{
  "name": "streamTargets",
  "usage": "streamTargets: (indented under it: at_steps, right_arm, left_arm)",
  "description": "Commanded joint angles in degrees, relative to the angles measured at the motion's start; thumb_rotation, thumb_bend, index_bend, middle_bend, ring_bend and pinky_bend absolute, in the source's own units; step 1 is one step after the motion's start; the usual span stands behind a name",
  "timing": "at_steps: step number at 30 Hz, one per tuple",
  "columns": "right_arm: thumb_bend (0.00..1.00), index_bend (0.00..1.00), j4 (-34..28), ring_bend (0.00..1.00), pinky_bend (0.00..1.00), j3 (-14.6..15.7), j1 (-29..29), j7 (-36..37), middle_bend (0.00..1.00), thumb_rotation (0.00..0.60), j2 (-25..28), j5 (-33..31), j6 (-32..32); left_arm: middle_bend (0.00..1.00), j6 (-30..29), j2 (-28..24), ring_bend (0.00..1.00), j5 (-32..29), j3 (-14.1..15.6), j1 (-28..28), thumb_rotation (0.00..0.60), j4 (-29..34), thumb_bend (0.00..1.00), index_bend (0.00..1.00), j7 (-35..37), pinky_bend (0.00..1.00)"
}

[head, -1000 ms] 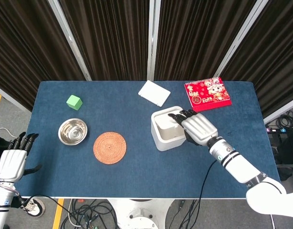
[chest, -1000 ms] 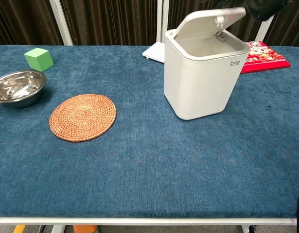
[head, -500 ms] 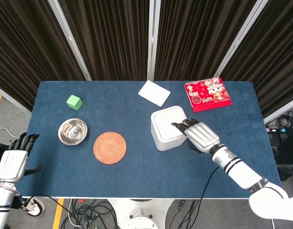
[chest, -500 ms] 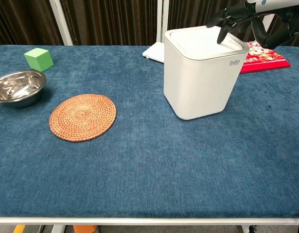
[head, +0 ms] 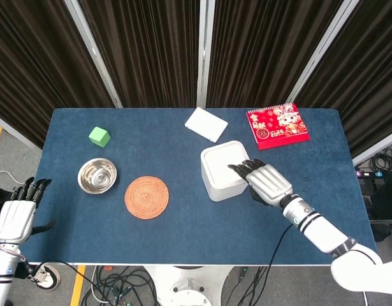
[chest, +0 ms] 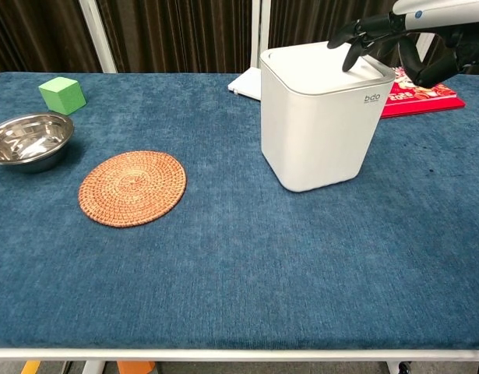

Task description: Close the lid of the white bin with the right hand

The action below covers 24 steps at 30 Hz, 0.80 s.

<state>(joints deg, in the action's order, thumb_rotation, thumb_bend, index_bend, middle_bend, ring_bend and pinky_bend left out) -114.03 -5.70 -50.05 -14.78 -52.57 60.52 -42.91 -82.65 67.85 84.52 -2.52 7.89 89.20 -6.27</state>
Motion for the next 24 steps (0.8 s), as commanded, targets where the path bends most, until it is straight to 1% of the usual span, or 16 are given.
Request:
streamTargets:
  at_steps: [1,3,5,7,9,10,12,13,15,16,17,19,21,22,24]
  right_arm:
    - [1.0,0.0,-2.48,0.1,0.15,-1.14,3.65,2.75,0.16,0.6,2.94,4.35,-5.59]
    - [1.0,0.0,-3.72,0.1,0.15,-0.96,6.91,5.12,0.15,0.6,5.31,7.88,-9.48]
    - [1.0,0.0,-4.27,0.1,0.15,0.02,11.1,7.65,0.15,0.6,7.48,12.4,-14.35]
    - [1.0,0.0,-3.47,0.1,0.14,1.79,16.08,10.1,0.15,0.6,8.87,17.14,-20.16]
    - [1.0,0.0,-1.43,0.1,0.14,3.83,20.72,11.66,0.15,0.6,8.86,20.8,-25.51]
    - [1.0,0.0,0.63,0.09,0.14,5.23,23.94,12.19,0.15,0.6,8.08,22.66,-29.22]
    - [1.0,0.0,4.76,0.08,0.12,6.97,28.74,11.9,0.14,0.6,5.76,24.28,-34.99]
    - [1.0,0.0,8.06,0.06,0.11,7.77,31.85,11.7,0.12,0.6,3.51,24.68,-38.78]
    - [0.99,0.0,13.36,0.02,0.06,8.6,36.05,12.26,0.07,0.6,-0.28,24.61,-43.53]
    - [0.96,0.0,16.89,0.01,0.03,8.97,38.45,13.31,0.05,0.6,-2.73,24.3,-45.96]
    - [0.92,0.0,19.65,0.0,0.01,9.02,40.08,14.24,0.03,0.6,-4.64,24.05,-47.73]
    - [0.74,0.0,26.24,0.0,0.0,8.79,43.37,15.71,0.0,0.6,-9.07,22.99,-51.01]
    - [0.47,0.0,30.65,0.0,0.0,8.56,45.42,16.33,0.0,0.6,-12.09,21.87,-52.3]
    - [0.36,0.0,32.62,0.0,0.0,8.39,46.34,16.56,0.0,0.6,-13.56,21.14,-52.42]
    - [0.24,0.0,34.19,0.0,0.0,8.25,47.09,16.57,0.0,0.6,-14.85,20.22,-51.58]
  left_arm:
    - [0.13,-0.18,0.01,0.05,0.09,-0.02,-0.07,0.6,-0.03,0.0,0.12,0.11,0.19]
    - [0.13,-0.33,-0.02,0.05,0.24,0.07,-0.15,0.6,0.12,0.0,0.12,0.01,0.19]
    - [0.12,-0.41,-0.06,0.05,0.31,0.11,-0.2,0.6,0.24,0.0,0.12,-0.05,0.19]
    - [0.13,-0.67,-0.1,0.05,0.43,0.12,-0.3,0.6,0.53,0.0,0.12,-0.17,0.19]
    - [0.13,-1.1,-0.05,0.05,0.66,0.09,-0.41,0.6,0.76,0.0,0.12,-0.28,0.19]
    - [0.13,-1.45,0.05,0.05,0.88,0.14,-0.56,0.6,0.84,0.0,0.12,-0.3,0.19]
    - [0.12,-1.97,0.29,0.05,1.27,0.12,-0.66,0.6,0.76,0.0,0.12,-0.22,0.19]
    - [0.12,-1.99,0.35,0.05,1.35,0.01,-0.57,0.6,0.72,0.0,0.12,-0.23,0.19]
    - [0.12,-1.71,0.29,0.05,1.22,-0.14,-0.35,0.6,0.76,0.0,0.12,-0.41,0.19]
    - [0.12,-1.49,0.2,0.05,1.12,-0.24,-0.2,0.6,0.9,0.0,0.12,-0.51,0.19]
    - [0.12,-1.38,0.14,0.05,1.08,-0.31,-0.1,0.6,1.04,0.0,0.12,-0.61,0.19]
    - [0.12,-1.4,0.1,0.05,1.11,-0.48,0.04,0.6,1.37,0.0,0.12,-0.92,0.19]
    - [0.12,-1.63,0.22,0.05,1.17,-0.66,0.09,0.6,1.46,0.0,0.12,-1.08,0.19]
    - [0.13,-1.77,0.33,0.05,1.17,-0.72,0.08,0.6,1.38,0.0,0.12,-1.18,0.19]
    - [0.13,-1.88,0.51,0.05,1.18,-0.66,-0.01,0.6,1.31,0.0,0.12,-1.28,0.19]
